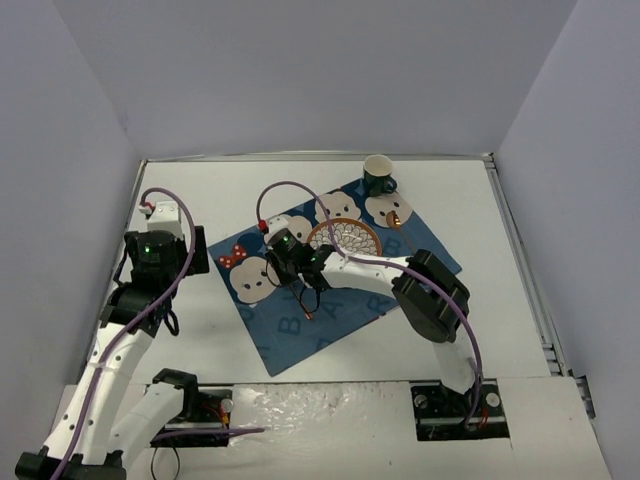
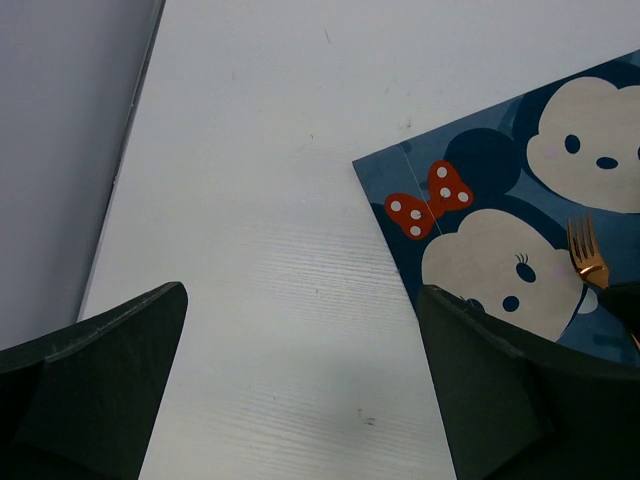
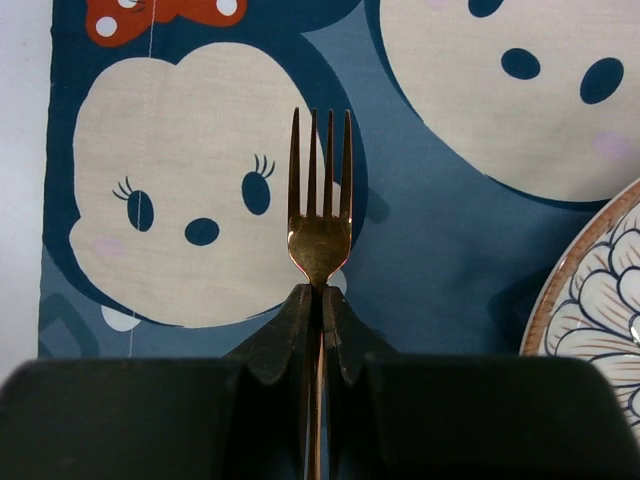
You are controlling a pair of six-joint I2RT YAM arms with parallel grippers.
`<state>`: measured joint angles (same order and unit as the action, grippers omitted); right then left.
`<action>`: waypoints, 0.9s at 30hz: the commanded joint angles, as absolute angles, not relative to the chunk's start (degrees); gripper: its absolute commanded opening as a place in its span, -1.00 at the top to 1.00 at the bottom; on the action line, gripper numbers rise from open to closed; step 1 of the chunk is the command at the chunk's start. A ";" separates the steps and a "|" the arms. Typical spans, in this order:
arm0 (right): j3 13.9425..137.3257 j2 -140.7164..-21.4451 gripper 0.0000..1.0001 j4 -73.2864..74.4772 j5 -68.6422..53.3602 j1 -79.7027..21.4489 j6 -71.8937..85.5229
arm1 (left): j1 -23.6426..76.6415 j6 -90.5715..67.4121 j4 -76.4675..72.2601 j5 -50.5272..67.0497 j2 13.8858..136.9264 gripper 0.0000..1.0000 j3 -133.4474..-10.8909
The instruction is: Set the dinner table for one person
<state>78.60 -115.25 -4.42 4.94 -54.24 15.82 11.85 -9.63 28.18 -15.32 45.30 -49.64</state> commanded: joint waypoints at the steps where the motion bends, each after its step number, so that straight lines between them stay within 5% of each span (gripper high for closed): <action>1: 81.77 -114.59 1.00 -5.33 9.51 -56.09 20.06 | 11.34 -10.46 25.41 -15.53 46.26 -0.94 -50.73; 27: 83.07 -117.96 1.00 -2.99 9.33 -57.67 23.35 | 11.34 -10.37 25.30 -15.02 45.78 -0.94 -50.44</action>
<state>79.96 -118.81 -1.95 8.14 -57.13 23.14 11.81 -9.67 28.14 -14.87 46.24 -49.25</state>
